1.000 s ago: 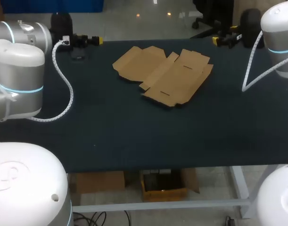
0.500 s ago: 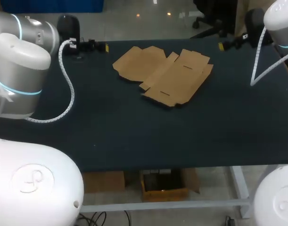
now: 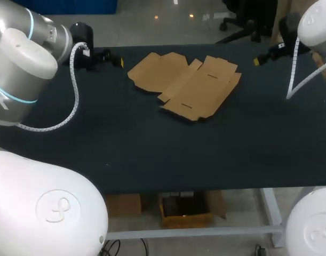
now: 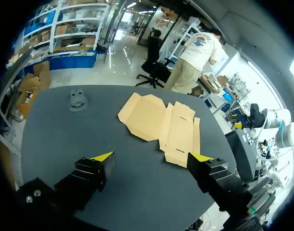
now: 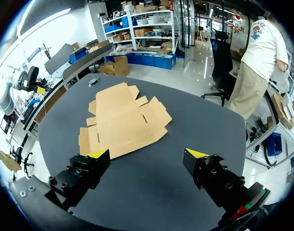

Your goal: Assemble the packaging by folding the flat box into shape, placing the metal phone stand inside, and closing the box properly

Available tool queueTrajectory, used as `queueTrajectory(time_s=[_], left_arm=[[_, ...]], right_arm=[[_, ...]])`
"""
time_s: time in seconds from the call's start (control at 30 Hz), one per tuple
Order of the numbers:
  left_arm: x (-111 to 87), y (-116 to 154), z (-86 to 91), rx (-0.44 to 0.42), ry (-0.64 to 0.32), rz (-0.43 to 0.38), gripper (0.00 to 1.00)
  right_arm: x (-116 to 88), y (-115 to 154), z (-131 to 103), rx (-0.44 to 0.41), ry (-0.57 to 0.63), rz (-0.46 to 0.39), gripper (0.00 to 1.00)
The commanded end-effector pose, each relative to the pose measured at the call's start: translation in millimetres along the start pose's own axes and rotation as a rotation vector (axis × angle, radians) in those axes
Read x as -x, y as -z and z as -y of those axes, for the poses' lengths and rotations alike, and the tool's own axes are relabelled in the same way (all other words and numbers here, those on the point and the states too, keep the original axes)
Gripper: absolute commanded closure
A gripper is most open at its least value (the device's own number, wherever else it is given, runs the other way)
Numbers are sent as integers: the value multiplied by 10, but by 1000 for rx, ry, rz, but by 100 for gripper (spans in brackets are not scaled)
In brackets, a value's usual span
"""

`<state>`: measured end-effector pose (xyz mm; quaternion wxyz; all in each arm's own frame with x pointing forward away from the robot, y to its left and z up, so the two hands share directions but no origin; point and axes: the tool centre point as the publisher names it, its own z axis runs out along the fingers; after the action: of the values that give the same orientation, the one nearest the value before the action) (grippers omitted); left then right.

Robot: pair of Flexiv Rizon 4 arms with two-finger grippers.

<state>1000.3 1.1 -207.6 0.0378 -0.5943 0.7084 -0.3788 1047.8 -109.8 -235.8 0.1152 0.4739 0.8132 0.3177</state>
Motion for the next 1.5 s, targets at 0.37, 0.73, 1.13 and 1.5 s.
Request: queueTrajectory(time_s=[0.37,0.73,1.13,1.5], left_arm=[[-20,18,34,292,1,12,0],[-212,-47,-265,301,292,48,0],[-548,-199,-812,324,490,83,0],[-682,-486,-992,349,634,12,0]], right_arm=[[-7,14,-26,-89,-2,3,0],[-79,-124,251,-264,-158,-82,0],[-159,-3,697,-331,-241,-86,0],[-177,-109,915,-389,-337,-101,0]])
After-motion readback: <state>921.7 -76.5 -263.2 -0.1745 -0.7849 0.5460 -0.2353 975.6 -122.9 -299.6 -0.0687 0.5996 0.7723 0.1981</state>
